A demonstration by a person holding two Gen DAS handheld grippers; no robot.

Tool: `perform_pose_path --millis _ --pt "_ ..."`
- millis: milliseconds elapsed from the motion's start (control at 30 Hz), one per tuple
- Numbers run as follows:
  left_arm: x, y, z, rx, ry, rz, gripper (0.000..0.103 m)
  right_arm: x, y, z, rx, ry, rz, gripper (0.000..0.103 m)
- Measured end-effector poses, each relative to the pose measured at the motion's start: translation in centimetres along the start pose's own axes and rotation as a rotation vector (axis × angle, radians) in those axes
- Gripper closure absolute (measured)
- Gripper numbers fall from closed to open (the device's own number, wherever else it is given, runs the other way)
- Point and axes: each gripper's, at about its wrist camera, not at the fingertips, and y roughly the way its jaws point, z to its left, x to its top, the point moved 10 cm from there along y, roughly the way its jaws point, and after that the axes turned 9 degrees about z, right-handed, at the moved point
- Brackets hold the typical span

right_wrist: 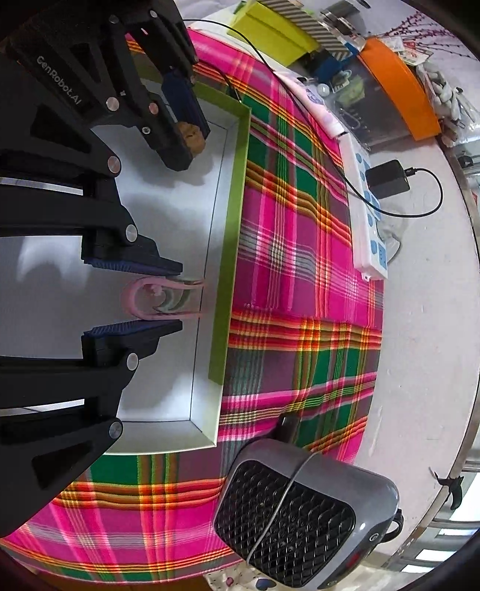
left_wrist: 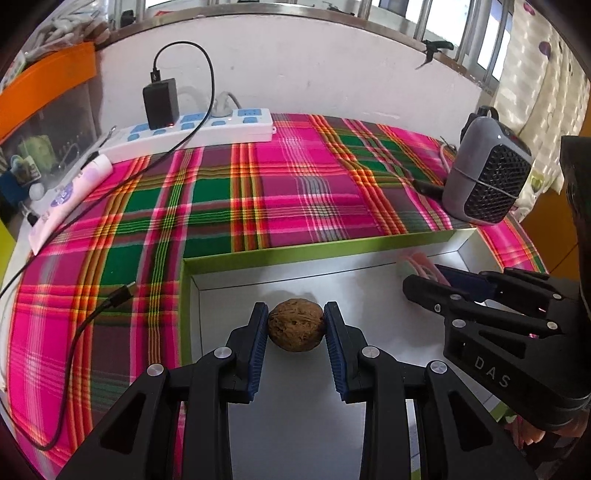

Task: Organize objects
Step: 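Lower and open the left tool on the walnut while the right tool releases the clip inside the box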

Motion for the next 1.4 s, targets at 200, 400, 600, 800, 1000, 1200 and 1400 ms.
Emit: perform_pose_path --millis 200,400,600,800,1000,1200,1400 --pt "0.3 0.2 -0.1 0.011 0.011 -0.003 0.074 0.1 0.1 0.0 -0.006 -0.004 -0.003 0.079" --pt "0.3 0.3 0.0 0.026 0.018 -0.008 0.074 0.1 0.1 0.0 -0.014 -0.01 -0.008 0.079" --pt "0.4 0.4 0.0 0.036 0.026 -0.007 0.074 0.1 0.1 0.1 -0.022 -0.017 -0.013 0.079" --pt "0.4 0.4 -0.1 0.035 0.025 -0.007 0.072 0.1 0.1 0.2 -0.016 -0.011 -0.015 0.079" --pt "0.2 0.3 -0.3 0.036 0.022 -0.008 0.066 0.0 0.1 0.1 -0.012 -0.009 -0.017 0.063" --pt "-0.1 -0.1 0.1 0.041 0.01 -0.01 0.062 -0.3 -0.1 -0.1 -0.015 -0.001 -0.017 0.062" --pt "-0.6 -0.8 0.2 0.029 -0.002 -0.014 0.06 -0.6 -0.8 -0.4 -0.012 0.011 -0.032 0.062"
